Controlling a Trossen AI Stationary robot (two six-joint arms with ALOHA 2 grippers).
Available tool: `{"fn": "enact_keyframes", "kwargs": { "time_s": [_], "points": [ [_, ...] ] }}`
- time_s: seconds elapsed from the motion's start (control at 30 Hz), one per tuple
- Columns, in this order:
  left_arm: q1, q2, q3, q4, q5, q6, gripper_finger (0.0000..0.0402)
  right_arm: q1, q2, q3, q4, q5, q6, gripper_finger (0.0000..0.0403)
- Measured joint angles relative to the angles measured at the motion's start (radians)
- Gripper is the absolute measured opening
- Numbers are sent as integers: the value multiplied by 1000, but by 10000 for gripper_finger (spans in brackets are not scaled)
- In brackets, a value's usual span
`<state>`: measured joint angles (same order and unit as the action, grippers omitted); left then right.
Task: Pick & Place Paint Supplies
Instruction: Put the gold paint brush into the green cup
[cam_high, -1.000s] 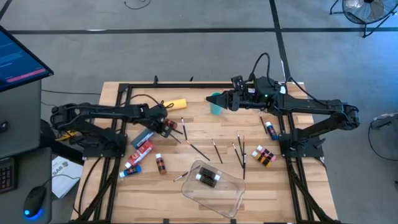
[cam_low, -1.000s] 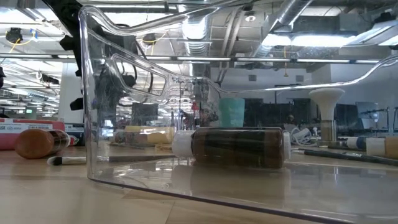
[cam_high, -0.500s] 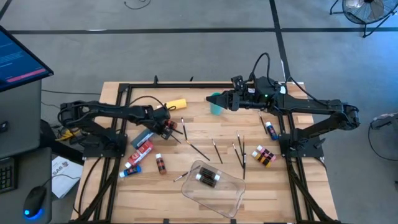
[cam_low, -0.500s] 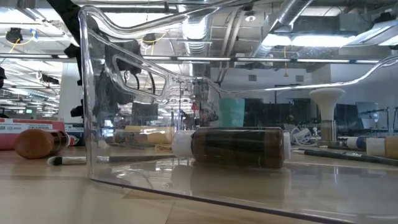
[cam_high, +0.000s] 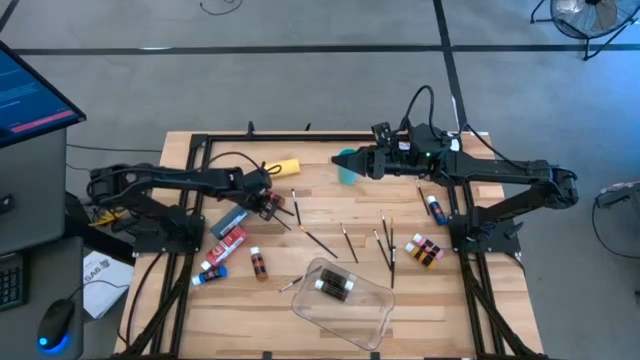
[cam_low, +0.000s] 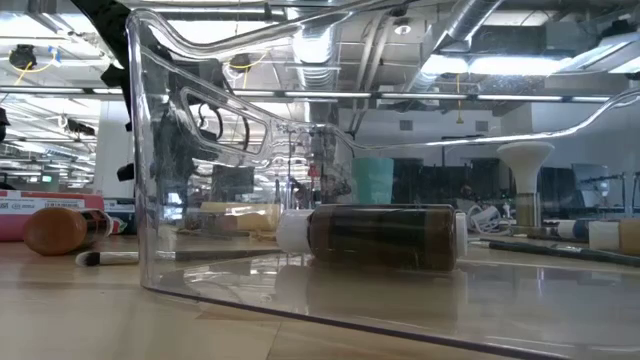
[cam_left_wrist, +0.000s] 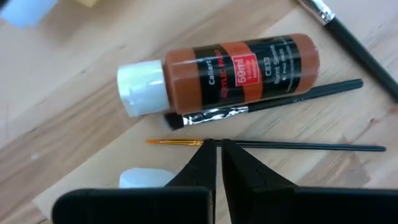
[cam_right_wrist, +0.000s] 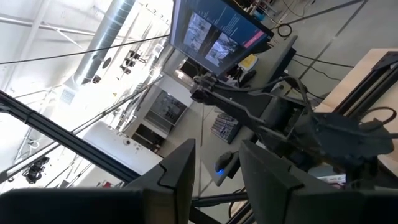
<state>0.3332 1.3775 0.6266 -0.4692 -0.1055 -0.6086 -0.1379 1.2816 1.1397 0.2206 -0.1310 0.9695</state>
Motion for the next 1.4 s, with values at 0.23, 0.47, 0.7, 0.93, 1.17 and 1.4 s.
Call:
{"fn": "enact_keyframes", "kwargs": {
  "time_s": [0.23,0.47,0.7,0.93,1.17,1.4],
  "points": [
    [0,20,0,24,-14,8,0,0,0,0,-3,0,0,120],
    [0,20,0,41,-21,10,0,0,0,0,-3,0,0,120],
    [-1,20,0,44,-21,10,0,0,0,0,-3,-1,0,120],
    [-1,20,0,50,-21,10,0,0,0,0,-3,-1,0,120],
    [-15,20,0,52,-31,10,0,0,0,0,-3,-1,0,120],
    [-25,22,0,63,-47,10,0,0,0,0,-3,-1,0,120]
  ]
}}
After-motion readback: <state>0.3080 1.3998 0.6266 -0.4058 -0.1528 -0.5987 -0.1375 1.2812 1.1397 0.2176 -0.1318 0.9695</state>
